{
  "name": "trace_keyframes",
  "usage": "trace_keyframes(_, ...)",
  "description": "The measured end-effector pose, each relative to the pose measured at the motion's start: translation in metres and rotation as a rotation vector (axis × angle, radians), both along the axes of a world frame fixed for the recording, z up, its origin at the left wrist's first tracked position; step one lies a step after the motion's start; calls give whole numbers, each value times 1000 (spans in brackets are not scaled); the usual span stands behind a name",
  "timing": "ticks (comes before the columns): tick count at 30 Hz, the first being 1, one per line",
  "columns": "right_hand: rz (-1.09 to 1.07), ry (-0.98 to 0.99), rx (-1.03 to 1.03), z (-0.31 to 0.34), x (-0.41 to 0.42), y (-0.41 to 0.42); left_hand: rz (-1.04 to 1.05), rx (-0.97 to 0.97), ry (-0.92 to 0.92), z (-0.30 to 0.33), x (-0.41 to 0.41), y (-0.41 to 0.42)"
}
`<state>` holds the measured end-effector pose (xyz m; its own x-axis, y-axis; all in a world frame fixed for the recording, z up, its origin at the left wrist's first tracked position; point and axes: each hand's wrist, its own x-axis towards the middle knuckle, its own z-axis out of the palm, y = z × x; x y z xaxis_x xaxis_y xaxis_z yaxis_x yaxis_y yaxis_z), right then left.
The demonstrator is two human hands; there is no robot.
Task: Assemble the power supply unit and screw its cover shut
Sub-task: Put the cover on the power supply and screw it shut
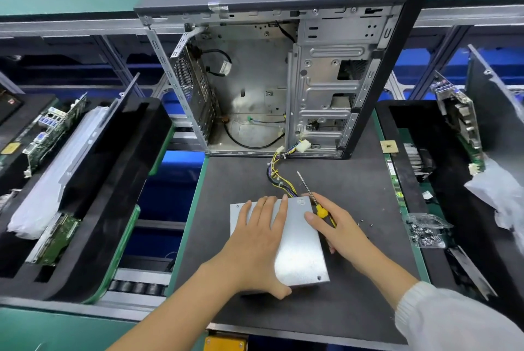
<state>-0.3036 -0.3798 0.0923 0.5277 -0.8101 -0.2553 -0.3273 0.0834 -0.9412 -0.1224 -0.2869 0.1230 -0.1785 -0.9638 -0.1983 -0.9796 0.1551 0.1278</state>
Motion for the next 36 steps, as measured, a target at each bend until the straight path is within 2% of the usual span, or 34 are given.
trace_keyframes(17, 67, -15, 22, 3, 0, -5, 7, -16, -1, -12, 2, 8)
trace_keyframes(18, 65, -19, 27, 3, 0, -5, 10, 6, 69, -11, 7, 12)
trace_keyframes(20, 40, -33, 33, 2, -2, -4, 140, 23, 410, -9, 24, 21)
trace_keyframes(21, -15, -60, 41, -1, -2, -2, 283, -26, 646, -9, 32, 26)
trace_keyframes(23, -180, -145, 87, -9, -1, 8, 720, -176, 1122, -15, 40, 35)
trace_keyframes(24, -236, -178, 134, -12, 0, 15, 918, -160, 1350, -18, 37, 39)
trace_keyframes(26, -247, -229, 246, -15, 4, 30, 1068, 4, 1642, -32, 22, 42)
trace_keyframes(28, -211, -236, 302, -16, 5, 39, 1070, 59, 1689, -37, 6, 47)
trace_keyframes(36, -155, -167, 335, -10, 7, 45, 1078, 31, 1606, -30, 5, 54)
